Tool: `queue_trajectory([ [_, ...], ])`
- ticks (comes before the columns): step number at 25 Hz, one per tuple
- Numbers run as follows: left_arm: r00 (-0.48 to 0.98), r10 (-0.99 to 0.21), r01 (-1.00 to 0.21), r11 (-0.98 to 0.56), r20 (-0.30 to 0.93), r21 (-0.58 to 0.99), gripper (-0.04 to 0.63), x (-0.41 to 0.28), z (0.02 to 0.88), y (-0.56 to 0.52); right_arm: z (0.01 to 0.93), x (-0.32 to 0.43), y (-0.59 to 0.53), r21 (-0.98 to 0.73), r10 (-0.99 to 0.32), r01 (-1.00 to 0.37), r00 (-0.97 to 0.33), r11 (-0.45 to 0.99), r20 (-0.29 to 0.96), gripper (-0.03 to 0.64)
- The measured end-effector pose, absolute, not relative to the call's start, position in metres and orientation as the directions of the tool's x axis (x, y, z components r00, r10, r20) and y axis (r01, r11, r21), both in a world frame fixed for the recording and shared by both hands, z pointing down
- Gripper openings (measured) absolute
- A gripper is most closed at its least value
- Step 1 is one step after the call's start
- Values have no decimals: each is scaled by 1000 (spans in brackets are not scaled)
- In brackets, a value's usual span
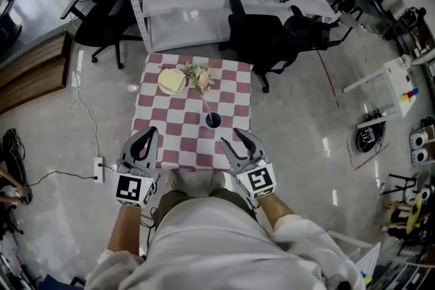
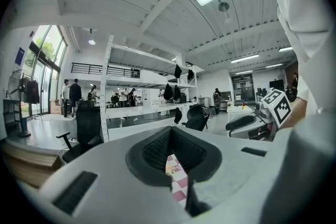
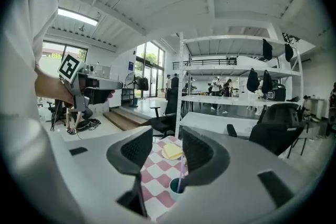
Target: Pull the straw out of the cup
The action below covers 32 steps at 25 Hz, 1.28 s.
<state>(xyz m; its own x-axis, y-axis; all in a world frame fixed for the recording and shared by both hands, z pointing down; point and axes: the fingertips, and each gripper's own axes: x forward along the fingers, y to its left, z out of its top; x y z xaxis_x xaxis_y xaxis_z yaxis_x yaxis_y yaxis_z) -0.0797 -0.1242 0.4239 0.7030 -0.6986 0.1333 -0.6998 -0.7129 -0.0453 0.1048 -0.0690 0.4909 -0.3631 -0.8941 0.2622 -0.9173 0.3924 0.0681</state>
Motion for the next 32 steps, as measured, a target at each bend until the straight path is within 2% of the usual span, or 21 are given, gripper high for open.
queue_trajectory([
  [6,679,-719,-721,-691,148,-50,3,-79,425,-121,493,109,-71,57,-878,-896,-416,440,238,247],
  [32,609,-771,-774,-629,186,-75,3,-88,430,-112,583,116,-133,91,-819,-857,-445,507,362,222],
])
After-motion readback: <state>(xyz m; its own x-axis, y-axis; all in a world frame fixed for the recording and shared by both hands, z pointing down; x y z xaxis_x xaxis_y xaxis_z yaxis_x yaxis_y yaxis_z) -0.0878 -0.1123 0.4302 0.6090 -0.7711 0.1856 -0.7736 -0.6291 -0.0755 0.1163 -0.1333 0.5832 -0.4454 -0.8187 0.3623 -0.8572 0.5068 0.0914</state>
